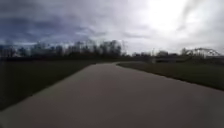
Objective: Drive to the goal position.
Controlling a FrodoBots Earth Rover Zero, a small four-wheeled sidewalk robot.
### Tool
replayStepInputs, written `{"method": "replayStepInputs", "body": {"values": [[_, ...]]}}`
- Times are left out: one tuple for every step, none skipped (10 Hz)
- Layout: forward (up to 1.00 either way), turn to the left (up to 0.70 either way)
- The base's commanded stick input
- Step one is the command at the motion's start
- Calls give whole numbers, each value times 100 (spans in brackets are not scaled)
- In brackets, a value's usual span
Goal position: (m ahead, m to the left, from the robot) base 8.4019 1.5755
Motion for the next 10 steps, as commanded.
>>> {"method": "replayStepInputs", "body": {"values": [[100, 0], [100, 0], [100, 0], [100, 0], [100, 0], [100, 0], [100, 0], [100, 0], [100, 0], [100, 0]]}}
